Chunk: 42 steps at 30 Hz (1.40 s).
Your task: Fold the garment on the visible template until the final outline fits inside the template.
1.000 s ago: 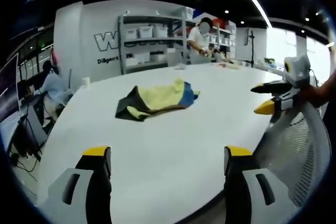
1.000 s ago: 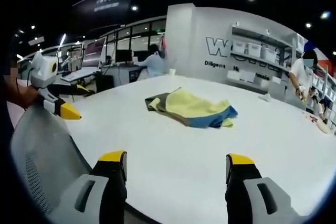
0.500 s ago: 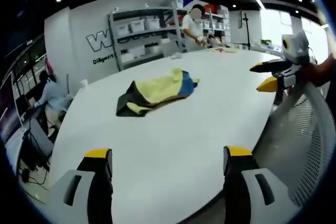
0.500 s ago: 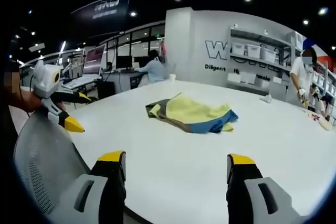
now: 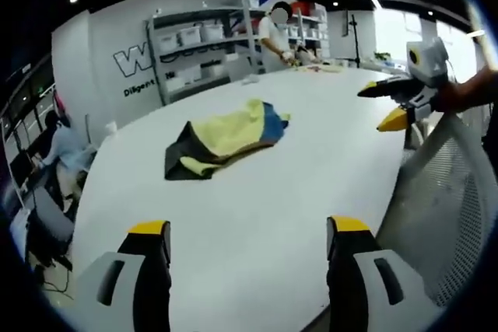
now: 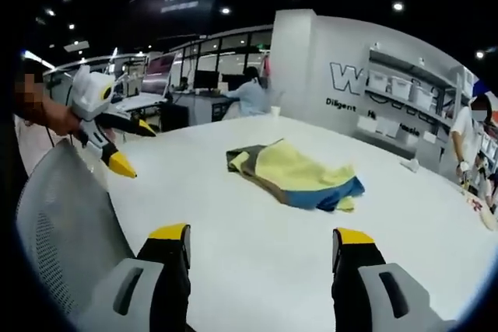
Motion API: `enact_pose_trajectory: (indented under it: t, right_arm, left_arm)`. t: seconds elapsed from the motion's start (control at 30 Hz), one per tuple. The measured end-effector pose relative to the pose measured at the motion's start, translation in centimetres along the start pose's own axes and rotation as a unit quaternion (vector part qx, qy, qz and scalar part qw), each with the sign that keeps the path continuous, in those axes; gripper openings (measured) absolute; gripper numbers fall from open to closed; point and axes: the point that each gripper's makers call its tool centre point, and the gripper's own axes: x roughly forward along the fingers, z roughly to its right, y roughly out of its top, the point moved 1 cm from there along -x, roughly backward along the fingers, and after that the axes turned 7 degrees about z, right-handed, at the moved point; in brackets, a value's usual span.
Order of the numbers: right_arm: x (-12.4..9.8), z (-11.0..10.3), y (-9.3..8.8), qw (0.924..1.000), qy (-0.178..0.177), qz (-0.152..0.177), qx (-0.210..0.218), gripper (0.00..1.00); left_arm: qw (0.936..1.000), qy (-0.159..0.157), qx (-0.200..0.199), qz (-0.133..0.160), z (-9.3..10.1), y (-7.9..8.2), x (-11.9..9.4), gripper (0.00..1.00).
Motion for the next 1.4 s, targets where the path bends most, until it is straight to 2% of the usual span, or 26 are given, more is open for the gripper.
enact_pose_trajectory:
  t: [0.17,0.47,0.53,0.6,0.63,0.87,1.0,1.1,1.27,1.4]
  right_arm:
    - [1.3,0.6,-0.6,0.9998,0.012,-0.008,-0.012,0.68]
    - [3.1,1.5,-1.2,0.9985,0.036,-0.021,-0.036,0.63]
    - [3.3,1.9,-1.1,0.9982,0.038,-0.022,-0.04,0.62]
    - [3.7,2.4,-0.9,0.9982,0.039,-0.02,-0.042,0.6]
    - [4.0,2.7,-0.8,0.9983,0.037,-0.019,-0.039,0.6]
    - [5.4,4.3,0.2,0.9993,0.029,-0.009,-0.023,0.58]
    - [6.0,4.7,0.4,0.9992,0.032,-0.008,-0.022,0.58]
    - [6.5,5.0,0.3,0.9991,0.037,-0.013,-0.017,0.57]
    - [7.2,5.4,-0.5,0.9987,0.042,-0.028,-0.012,0.55]
    - [7.8,5.6,-1.0,0.998,0.048,-0.037,-0.015,0.53]
  left_arm:
    - [0.9998,-0.02,0.004,-0.005,0.3,-0.4,1.7,0.78]
    - [0.9987,-0.046,0.02,-0.005,0.4,0.5,4.2,0.74]
    - [0.998,-0.052,0.034,-0.006,0.2,0.6,4.7,0.73]
    - [0.9957,-0.056,0.073,-0.012,-0.3,0.4,5.2,0.71]
    - [0.9954,-0.058,0.074,-0.016,-0.4,0.2,5.6,0.7]
    - [0.9976,-0.051,0.045,-0.013,-1.7,0.8,6.8,0.69]
    - [0.9975,-0.051,0.046,-0.012,-2.0,1.0,7.3,0.65]
    - [0.9962,-0.055,0.067,-0.007,-2.1,0.8,7.7,0.62]
    - [0.9977,-0.043,0.051,-0.015,-2.9,0.0,8.3,0.59]
    - [0.9982,-0.033,0.048,-0.01,-3.9,0.1,8.8,0.52]
